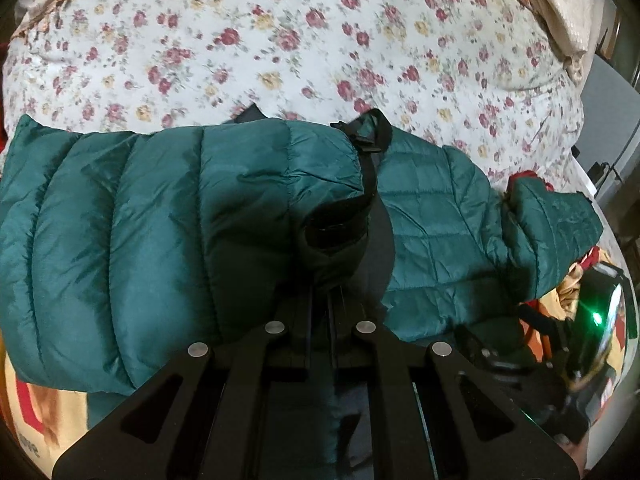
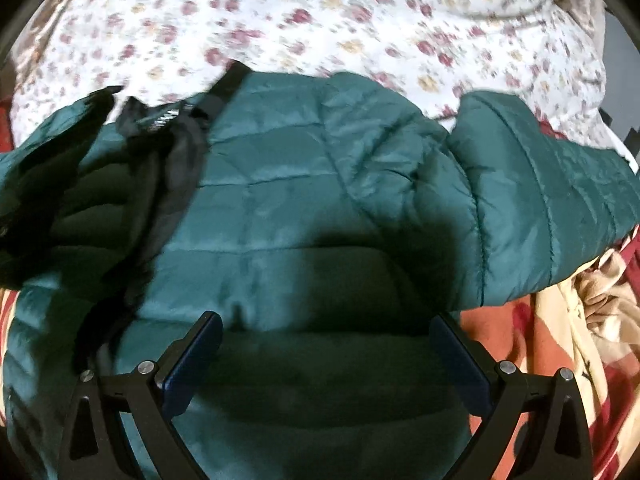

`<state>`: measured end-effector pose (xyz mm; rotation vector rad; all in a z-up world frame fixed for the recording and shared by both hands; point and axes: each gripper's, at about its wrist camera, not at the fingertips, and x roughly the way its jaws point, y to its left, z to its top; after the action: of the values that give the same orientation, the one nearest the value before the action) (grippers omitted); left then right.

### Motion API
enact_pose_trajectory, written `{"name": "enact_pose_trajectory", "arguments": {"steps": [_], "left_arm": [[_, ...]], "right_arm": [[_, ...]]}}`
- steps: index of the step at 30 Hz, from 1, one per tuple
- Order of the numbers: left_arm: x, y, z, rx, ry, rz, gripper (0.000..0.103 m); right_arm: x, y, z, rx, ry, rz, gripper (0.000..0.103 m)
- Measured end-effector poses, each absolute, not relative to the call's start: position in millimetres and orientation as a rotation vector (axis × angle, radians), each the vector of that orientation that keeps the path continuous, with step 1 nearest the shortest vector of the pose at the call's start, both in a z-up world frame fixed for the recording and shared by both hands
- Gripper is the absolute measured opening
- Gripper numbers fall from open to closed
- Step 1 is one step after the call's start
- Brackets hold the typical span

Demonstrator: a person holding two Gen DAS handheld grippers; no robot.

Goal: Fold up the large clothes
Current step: 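Lift the sleeve with the left tool and fold it across the jacket body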

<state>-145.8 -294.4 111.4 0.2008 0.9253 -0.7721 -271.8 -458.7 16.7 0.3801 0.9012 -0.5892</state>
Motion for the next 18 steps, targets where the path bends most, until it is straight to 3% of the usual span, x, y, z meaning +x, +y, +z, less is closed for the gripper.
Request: {"name": "enact_pose_trajectory", "arguments": {"steps": [4,18], "left_arm": [[-149.5,-308.2,101.1,0.221,0.942,-0.785,0.005],[-149.9,-347.3,61.8,0.259,1.037,-0.796,0.005]], "right_arm": [[-272.2,-478.6,-6.3,0.491,0.934,-0.565,0.103],[-270.0,-481.9,-11.6,0.48,0.938,-0.569,0.103]]}}
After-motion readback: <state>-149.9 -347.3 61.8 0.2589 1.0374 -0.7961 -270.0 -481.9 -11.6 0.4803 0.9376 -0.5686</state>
